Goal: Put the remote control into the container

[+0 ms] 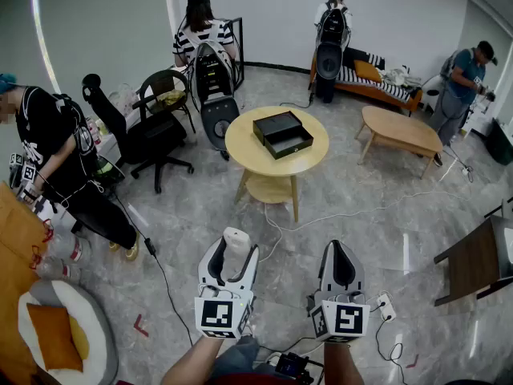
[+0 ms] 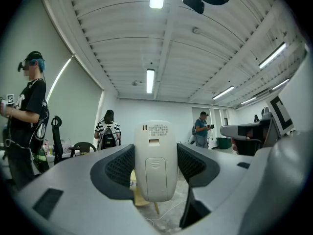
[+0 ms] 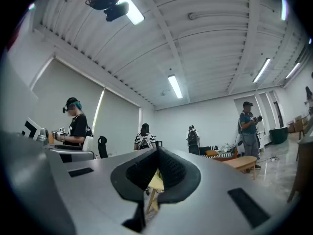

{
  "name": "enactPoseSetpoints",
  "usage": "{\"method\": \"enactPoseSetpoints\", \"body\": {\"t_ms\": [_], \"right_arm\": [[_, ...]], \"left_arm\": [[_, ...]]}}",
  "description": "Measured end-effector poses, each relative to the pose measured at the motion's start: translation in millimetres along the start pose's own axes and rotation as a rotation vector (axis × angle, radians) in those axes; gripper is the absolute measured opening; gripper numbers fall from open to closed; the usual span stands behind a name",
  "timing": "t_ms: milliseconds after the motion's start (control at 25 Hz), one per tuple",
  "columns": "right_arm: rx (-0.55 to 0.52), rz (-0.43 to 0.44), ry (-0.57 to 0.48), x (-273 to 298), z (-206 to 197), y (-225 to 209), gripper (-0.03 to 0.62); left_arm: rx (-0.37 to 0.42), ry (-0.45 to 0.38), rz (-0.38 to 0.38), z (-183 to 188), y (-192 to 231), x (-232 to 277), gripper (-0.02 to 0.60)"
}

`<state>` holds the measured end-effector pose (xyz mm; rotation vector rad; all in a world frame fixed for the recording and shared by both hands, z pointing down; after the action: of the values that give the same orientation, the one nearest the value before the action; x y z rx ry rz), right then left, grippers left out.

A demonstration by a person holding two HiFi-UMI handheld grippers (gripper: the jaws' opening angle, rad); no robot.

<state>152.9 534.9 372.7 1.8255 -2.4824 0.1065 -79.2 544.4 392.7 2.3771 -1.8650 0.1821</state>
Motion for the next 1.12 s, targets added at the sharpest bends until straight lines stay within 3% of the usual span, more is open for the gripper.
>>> {"method": "enactPoseSetpoints", "body": {"t_ms": [240,440,1120], "right_arm": [[0.008,-0.015,-0.011,-46,2,-1,0.023],[-0.006,-0.012,-0.035,-53,12,2,0.021],[0.022,-0.009,-0.057,35,17,21,0.023]], "left_arm": [[0.018,0.006,0.001,6,-21,-44,0.275],[0.014,0.001,-0.006,8,-21,-48,0.275],[0.015,-0.007,-0.041,17,35,24,0.275]]}}
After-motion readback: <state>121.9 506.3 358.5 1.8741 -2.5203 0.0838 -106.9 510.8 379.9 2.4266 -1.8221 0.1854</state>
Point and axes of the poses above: the fingertips, and each gripper's own axes: x forward along the fingers, y to its left, z out of its top, the point moved 9 cm from there along -x, backward along the fingers, and after that the axes turned 12 degrees about y, right-handed, at the moved point
